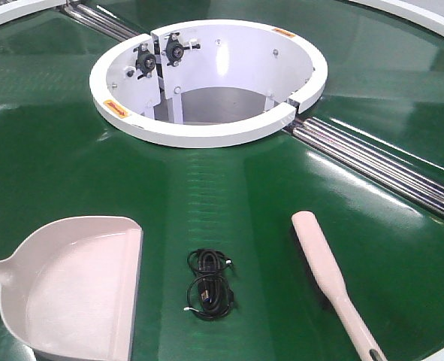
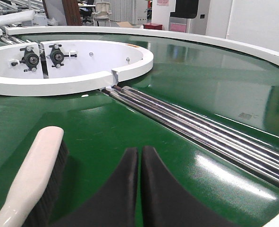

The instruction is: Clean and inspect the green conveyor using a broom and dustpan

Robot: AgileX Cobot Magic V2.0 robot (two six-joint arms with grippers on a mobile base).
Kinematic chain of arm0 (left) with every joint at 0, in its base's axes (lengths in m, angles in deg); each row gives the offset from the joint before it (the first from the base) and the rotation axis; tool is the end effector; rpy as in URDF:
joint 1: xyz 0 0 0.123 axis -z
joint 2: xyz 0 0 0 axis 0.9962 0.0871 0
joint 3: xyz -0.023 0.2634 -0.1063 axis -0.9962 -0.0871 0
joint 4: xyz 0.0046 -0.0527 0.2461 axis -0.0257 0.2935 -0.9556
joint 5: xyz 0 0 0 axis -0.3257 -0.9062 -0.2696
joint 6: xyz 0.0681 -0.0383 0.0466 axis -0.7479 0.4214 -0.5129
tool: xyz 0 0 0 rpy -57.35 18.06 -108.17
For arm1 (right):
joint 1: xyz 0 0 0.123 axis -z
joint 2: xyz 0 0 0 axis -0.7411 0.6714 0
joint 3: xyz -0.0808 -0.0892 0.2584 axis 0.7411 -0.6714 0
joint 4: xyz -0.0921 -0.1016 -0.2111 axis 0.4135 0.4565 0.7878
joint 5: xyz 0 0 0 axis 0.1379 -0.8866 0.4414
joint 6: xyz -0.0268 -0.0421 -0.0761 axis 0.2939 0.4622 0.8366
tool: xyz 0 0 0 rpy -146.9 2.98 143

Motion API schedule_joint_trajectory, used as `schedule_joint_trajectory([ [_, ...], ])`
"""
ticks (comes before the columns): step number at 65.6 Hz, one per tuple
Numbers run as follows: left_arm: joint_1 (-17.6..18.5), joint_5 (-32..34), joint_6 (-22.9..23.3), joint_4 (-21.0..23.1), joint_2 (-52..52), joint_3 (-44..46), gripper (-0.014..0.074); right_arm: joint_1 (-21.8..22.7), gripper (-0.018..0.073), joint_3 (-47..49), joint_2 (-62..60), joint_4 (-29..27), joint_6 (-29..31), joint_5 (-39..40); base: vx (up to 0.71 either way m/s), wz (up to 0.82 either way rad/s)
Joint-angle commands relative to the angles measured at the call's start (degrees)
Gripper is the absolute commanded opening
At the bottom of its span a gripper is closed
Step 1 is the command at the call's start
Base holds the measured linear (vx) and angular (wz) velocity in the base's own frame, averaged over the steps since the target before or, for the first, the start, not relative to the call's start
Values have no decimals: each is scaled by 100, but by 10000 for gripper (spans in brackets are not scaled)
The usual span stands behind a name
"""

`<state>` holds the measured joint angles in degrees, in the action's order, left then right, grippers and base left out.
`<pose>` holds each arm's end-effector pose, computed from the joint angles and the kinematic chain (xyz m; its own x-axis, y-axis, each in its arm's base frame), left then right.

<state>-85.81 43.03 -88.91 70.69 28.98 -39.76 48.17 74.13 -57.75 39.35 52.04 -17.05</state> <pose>0.0565 -0.0001 0.1923 -0.0617 -0.0474 -0.9970 -0.0065 0.9989 -0.0471 0.0565 0.0014 0.1888 -0.0984 -0.0685 -0.9928 -0.0193 0.9976 -0.0669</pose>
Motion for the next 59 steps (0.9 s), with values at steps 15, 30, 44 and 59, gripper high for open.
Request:
schedule_joint_trajectory([
  [15,-14,429,41,12,-85,-131,-22,-9,-8,-70,-53,36,51,420,0,0],
  [30,-14,429,41,12,-85,-131,-22,-9,-8,-70,-53,36,51,420,0,0],
  [44,-14,429,41,12,-85,-131,-22,-9,-8,-70,-53,36,51,420,0,0],
  [59,-14,435,41,12,-85,-131,-22,-9,-8,-70,-53,36,51,430,0,0],
])
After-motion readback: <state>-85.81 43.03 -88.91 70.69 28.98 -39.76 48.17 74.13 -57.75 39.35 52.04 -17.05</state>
